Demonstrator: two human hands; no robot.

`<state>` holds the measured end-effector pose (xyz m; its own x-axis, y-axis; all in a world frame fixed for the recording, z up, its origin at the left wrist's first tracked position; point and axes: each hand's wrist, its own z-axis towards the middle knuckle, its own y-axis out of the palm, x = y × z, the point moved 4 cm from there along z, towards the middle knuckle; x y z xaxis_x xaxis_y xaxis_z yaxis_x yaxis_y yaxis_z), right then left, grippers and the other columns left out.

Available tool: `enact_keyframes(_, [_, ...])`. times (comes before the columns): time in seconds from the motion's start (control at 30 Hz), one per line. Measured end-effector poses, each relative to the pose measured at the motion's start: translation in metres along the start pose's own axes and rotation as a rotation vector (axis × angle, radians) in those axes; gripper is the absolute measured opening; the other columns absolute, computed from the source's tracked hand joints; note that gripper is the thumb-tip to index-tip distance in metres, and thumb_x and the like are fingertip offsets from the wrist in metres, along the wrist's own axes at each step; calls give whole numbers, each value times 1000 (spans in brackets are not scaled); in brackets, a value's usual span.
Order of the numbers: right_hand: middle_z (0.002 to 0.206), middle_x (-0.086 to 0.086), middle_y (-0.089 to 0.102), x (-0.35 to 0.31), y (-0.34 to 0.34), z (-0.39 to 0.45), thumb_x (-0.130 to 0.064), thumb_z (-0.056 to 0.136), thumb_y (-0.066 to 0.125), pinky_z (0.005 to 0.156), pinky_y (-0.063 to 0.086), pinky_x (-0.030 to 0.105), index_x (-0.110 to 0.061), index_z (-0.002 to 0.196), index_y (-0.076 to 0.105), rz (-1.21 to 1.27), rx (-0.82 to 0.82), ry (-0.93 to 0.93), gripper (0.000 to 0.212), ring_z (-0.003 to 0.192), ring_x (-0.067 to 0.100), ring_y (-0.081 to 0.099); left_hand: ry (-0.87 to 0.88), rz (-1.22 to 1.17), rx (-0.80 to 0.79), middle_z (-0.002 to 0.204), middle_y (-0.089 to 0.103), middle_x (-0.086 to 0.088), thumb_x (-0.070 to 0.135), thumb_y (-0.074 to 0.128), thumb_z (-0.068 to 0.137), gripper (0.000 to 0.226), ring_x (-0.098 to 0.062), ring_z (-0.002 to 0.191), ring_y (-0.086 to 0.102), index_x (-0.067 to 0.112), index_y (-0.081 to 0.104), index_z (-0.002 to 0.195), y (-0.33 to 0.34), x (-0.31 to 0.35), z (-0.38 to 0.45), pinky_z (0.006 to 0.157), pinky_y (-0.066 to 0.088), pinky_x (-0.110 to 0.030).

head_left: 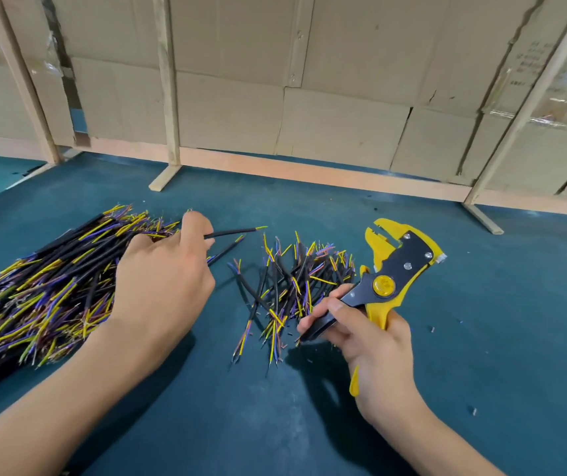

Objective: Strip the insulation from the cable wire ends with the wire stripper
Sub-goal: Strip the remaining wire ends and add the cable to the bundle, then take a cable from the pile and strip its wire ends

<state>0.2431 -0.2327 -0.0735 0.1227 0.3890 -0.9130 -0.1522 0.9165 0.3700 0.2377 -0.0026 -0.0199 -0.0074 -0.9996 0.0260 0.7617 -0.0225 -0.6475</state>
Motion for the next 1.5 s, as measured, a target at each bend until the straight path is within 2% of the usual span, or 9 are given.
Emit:
enact_keyframes(0.1, [74,20,63,-1,-2,0,-7,82,64,66,56,45,-9,85,64,30,0,0,4,68,42,63,-23,66,39,46,24,5,7,59,98,10,-21,29,38,3,53,91,-3,-5,-1,49,26,-27])
enact_keyframes(0.17, [74,20,62,0,-3,0,-7,81,64,66,56,46,-9,85,65,44,6,12,4,69,43,63,-157,-62,-56,50,52,-2,14,57,100,13,-29,35,53,12,45,101,2,-12,-3,45,35,-29])
enact_keyframes(0.23, [76,22,62,0,-2,-1,-7,81,65,68,56,47,-9,84,66,56,0,19,4,69,44,63,-364,-574,-196,79,75,6,21,47,106,10,-31,47,62,19,37,105,11,-18,-8,51,43,-37])
enact_keyframes(0.33, [78,22,61,0,0,-1,-7,82,65,70,56,49,-7,84,67,100,-24,23,3,70,44,63,-659,-1607,-470,109,76,-8,22,39,108,10,-31,70,73,16,41,100,17,-1,-12,56,42,-34])
enact_keyframes(0.47, [81,23,60,0,8,-3,-6,85,63,73,55,54,-3,93,64,152,-155,50,8,72,44,62,-732,-2103,-574,121,72,-5,29,50,97,7,-23,112,69,25,55,96,14,25,-17,75,57,-27])
enact_keyframes(0.73, [105,25,72,3,21,-17,-9,89,63,75,57,55,2,103,64,-19,-285,54,18,77,43,68,-739,-2114,-554,84,59,-4,18,61,90,4,-16,64,62,15,58,91,15,52,-32,76,57,-38])
enact_keyframes(1.0, [91,22,72,1,26,-20,-11,81,77,80,57,56,-11,93,71,-46,-269,45,14,76,44,68,-627,-1950,-550,62,47,-13,26,73,84,20,-24,48,46,14,59,92,16,60,-39,45,43,-31])
enact_keyframes(1.3, [81,21,66,3,30,-27,-4,81,73,73,56,43,-6,94,65,-135,-390,170,16,75,43,69,-616,-1847,-228,87,67,-8,21,59,92,30,-20,75,63,5,71,115,5,43,-23,68,53,-31])
enact_keyframes(1.5, [81,21,63,6,44,-42,1,83,70,71,54,29,-5,89,62,-184,-562,201,12,72,36,69,-638,-1900,-114,85,69,-9,8,63,86,29,-19,68,64,7,71,114,-6,26,-13,58,54,-28])
